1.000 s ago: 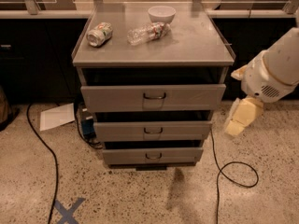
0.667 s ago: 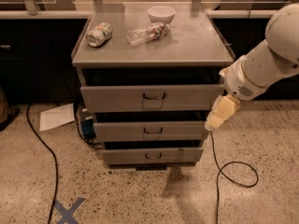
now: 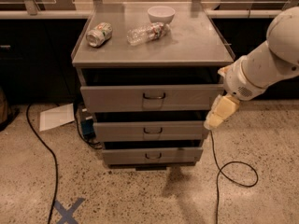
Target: Open top drawer
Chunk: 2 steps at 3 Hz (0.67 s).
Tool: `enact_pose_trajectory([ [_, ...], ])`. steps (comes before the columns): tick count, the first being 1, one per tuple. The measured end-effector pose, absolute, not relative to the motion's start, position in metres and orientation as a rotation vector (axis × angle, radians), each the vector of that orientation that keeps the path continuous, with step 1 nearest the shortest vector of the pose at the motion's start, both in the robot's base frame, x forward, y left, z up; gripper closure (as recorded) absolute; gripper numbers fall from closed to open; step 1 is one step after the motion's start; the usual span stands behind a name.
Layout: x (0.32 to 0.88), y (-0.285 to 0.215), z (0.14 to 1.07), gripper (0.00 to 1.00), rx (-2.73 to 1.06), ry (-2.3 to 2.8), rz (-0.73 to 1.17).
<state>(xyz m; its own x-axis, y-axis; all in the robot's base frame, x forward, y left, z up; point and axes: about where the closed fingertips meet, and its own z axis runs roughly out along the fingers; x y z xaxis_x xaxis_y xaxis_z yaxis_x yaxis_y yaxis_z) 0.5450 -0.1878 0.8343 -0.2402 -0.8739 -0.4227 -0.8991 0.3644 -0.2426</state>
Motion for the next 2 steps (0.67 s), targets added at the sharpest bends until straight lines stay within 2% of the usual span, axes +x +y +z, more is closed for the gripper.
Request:
enact_pose_trajectory([
  [2, 0.599, -0.157, 0.820, 0.00, -1.574, 1.919, 0.221],
])
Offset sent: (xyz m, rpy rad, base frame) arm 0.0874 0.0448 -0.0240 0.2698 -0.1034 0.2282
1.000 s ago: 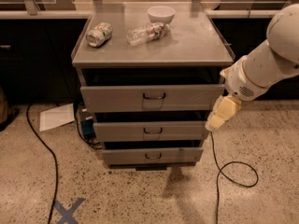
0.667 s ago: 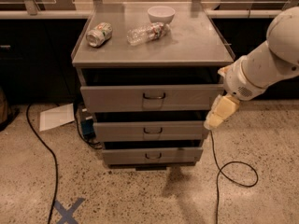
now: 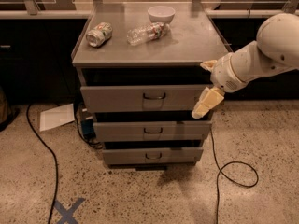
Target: Open top drawer
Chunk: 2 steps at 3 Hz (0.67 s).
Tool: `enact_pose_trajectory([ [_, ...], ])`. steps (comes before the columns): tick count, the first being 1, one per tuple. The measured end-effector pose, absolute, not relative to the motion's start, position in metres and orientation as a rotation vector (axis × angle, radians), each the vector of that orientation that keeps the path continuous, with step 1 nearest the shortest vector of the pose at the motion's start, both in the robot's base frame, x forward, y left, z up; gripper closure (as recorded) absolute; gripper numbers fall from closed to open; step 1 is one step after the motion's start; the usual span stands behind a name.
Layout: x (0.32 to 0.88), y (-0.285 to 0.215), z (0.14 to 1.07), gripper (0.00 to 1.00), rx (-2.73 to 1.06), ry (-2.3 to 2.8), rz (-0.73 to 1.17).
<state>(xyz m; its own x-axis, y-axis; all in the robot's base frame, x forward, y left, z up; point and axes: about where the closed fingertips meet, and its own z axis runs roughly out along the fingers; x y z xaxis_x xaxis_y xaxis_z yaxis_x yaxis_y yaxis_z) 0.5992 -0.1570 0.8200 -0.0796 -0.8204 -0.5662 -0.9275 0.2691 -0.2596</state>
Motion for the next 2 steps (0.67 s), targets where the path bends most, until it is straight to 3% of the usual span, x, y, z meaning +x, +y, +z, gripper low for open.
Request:
enact_pose_trajectory([
  [2, 0.6015, -0.1457, 0.7984, 0.00, -1.617, 1.865, 0.291],
])
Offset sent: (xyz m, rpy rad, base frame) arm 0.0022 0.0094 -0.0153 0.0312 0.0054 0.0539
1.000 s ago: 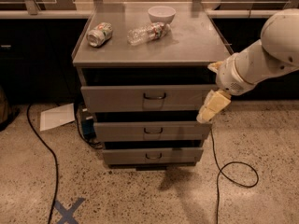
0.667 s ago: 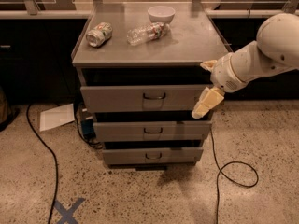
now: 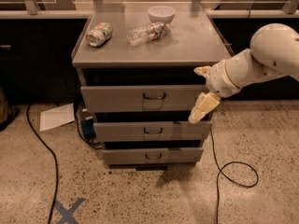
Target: Open top drawer
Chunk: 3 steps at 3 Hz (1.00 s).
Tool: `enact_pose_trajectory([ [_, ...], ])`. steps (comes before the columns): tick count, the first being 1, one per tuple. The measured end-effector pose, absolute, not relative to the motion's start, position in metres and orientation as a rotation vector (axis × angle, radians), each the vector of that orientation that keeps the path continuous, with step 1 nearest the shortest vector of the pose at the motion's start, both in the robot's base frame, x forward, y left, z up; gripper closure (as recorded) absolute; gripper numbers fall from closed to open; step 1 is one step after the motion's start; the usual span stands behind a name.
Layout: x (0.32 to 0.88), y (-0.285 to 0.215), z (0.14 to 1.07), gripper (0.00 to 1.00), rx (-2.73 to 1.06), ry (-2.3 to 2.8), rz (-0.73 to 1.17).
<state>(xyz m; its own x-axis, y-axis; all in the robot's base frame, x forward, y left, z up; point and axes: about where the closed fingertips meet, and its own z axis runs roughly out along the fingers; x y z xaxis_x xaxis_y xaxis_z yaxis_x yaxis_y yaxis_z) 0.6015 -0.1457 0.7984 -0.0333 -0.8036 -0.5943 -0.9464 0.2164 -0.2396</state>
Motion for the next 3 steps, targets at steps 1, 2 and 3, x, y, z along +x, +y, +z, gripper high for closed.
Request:
enact_pose_trajectory([
  [1, 0.611, -0.147, 0.783, 0.00, -1.635, 1.869, 0.314],
  [2, 0.623, -0.144, 0.767, 0.00, -1.639, 1.852, 0.348],
  [3, 0.639, -0.128, 0.741, 0.00, -1.641, 1.811, 0.360],
])
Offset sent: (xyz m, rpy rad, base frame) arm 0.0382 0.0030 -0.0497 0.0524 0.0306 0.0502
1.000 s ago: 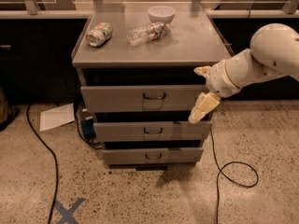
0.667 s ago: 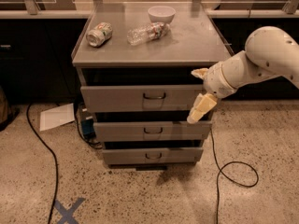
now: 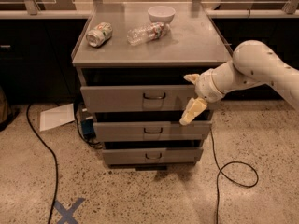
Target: Open top drawer
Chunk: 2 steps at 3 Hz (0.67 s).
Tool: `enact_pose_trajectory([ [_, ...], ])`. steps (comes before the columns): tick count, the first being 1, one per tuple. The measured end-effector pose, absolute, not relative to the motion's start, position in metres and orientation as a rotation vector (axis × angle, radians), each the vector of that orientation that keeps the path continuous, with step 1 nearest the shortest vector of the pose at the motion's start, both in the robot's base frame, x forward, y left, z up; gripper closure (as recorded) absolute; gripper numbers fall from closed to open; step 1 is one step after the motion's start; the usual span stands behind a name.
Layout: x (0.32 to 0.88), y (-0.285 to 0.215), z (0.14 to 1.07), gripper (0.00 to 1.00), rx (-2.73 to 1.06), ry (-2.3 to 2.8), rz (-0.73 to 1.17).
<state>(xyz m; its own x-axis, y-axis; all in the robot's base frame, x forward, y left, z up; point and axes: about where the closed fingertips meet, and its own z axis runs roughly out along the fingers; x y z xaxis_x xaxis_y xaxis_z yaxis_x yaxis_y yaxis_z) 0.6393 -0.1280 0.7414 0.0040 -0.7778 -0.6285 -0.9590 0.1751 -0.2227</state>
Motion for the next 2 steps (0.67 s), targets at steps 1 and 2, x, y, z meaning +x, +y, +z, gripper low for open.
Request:
enact_pose_trajectory([
  [1, 0.6395, -0.1279, 0.7414, 0.00, -1.641, 1.811, 0.360],
  [2, 0.6392, -0.1277, 0.7323, 0.00, -1.630, 1.814, 0.380],
])
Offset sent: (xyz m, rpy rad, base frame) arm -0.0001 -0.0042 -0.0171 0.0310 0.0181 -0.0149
